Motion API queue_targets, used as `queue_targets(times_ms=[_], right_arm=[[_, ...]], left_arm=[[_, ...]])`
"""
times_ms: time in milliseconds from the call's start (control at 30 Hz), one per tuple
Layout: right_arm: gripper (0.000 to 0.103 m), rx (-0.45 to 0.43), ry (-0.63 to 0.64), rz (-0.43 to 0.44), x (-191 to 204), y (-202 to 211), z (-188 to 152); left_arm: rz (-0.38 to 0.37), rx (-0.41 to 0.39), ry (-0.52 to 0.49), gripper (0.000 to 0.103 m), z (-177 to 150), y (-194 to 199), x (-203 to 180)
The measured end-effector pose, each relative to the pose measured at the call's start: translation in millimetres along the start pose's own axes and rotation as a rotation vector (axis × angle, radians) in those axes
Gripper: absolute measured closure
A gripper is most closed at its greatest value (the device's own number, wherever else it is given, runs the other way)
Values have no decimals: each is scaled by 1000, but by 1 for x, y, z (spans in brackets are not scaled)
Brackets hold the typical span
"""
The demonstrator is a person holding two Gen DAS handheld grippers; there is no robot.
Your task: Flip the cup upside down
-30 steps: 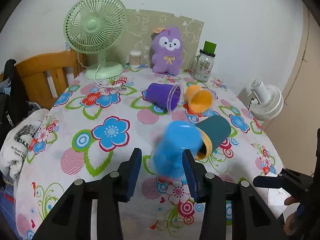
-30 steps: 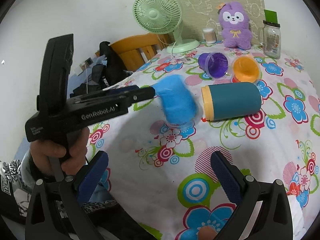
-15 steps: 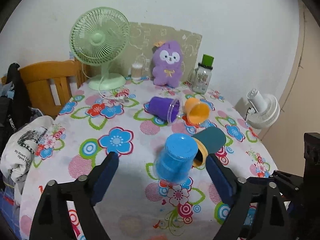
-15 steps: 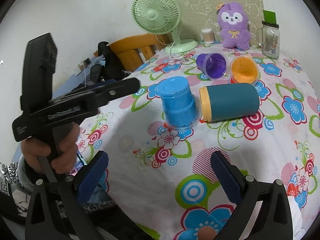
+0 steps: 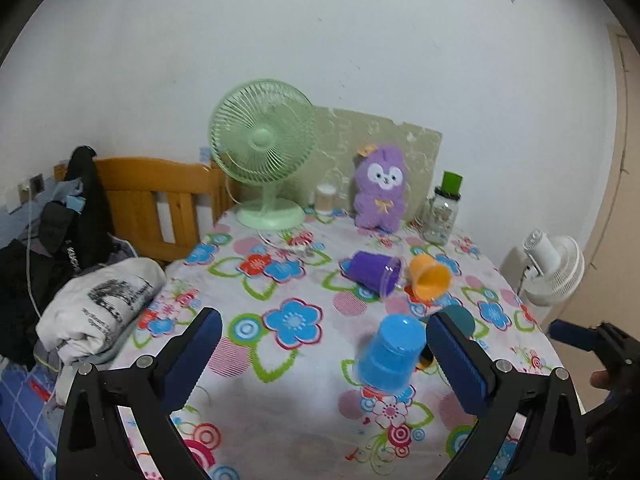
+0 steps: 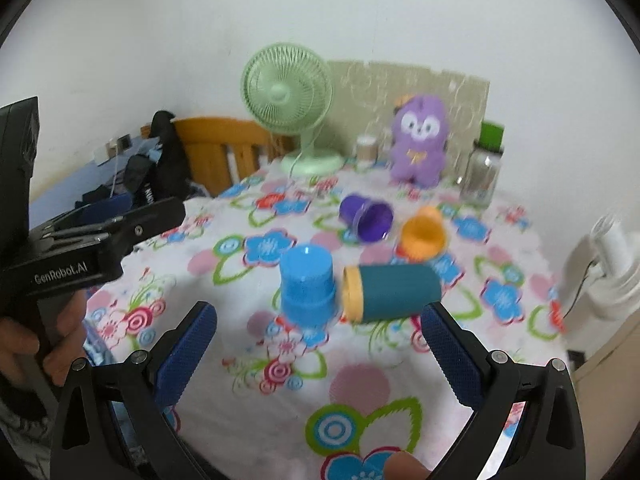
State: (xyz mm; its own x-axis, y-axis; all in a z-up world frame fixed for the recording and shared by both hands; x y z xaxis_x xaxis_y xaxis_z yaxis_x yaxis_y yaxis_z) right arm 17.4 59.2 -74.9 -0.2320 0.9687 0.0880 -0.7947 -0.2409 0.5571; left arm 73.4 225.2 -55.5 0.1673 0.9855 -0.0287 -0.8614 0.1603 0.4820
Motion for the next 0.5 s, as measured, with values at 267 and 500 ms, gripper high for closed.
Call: queue_targets(times_ms=[267,500], right_arm=[[0,-56,4,-110,13,12,16],[0,-20,-28,-176,6,3,13]], left_arm=[[22,-33,7,0,6,12,4],[67,-44,-28,0,0,14,-1]])
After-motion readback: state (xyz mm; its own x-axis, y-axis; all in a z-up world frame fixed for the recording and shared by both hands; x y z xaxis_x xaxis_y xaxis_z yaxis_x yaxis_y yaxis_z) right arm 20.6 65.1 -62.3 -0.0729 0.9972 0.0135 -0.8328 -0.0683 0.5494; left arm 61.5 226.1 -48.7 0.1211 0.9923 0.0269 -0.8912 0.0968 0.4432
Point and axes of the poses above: each gripper's, at about its wrist camera, not at the fingertips, and y roughly against the way its jaws point, x to its left, z to its top, the point moved 4 cm from there along -y, roughly the way its jaws point, and after that the axes turned 8 degrees about z, right-handed, at the moved point
